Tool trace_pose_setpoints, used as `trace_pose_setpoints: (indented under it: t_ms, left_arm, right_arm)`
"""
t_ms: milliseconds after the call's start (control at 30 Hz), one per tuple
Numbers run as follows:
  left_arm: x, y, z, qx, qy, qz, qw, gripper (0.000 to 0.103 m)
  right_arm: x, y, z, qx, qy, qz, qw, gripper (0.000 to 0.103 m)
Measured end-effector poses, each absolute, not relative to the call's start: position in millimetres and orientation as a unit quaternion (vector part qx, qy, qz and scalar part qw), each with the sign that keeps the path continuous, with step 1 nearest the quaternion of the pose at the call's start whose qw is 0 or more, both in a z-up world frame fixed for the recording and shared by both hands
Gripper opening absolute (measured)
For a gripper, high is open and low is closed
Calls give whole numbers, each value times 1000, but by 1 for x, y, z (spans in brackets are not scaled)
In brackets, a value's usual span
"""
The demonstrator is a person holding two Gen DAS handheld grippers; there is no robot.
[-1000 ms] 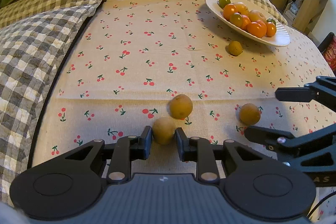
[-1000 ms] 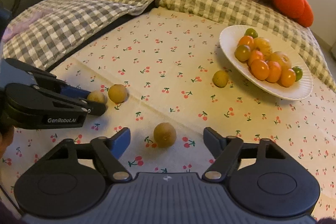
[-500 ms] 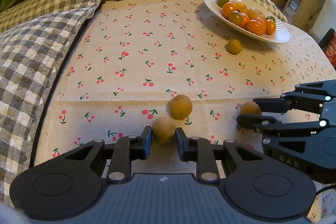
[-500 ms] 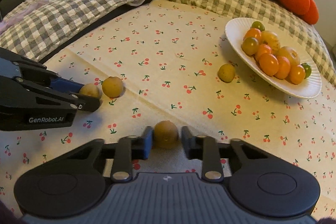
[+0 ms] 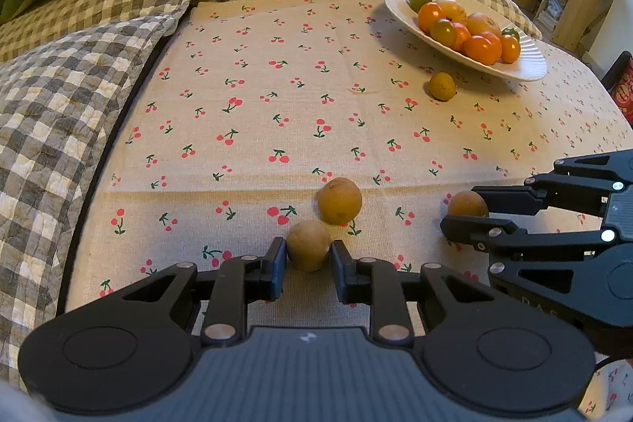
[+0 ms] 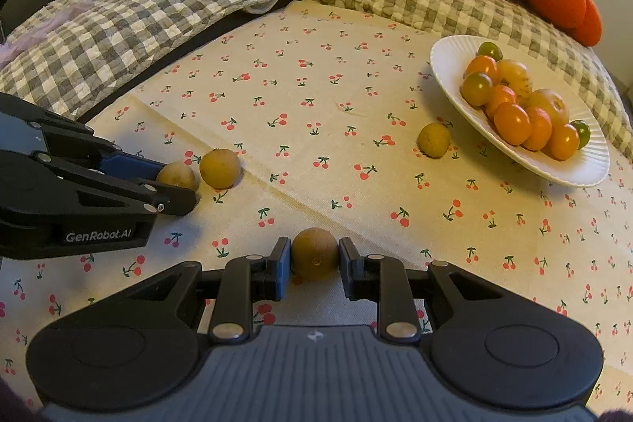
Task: Organize fruits
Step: 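Grasp a brown fruit with left tool while right tool grasps another brown fruit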
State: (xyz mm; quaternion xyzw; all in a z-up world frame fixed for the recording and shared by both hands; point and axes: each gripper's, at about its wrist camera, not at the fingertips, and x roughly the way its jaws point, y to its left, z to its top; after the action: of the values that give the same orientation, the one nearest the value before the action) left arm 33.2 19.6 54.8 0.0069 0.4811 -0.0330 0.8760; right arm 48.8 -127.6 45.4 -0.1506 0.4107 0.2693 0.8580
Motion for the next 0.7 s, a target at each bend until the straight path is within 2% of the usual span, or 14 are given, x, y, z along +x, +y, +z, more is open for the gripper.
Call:
trace_pose_setpoints:
  t_ms: [700]
  left_arm:
    - [29, 20, 72, 9, 456, -29, 889, 15]
  right_arm:
    - [42, -132, 73, -115, 373, 287, 875, 23]
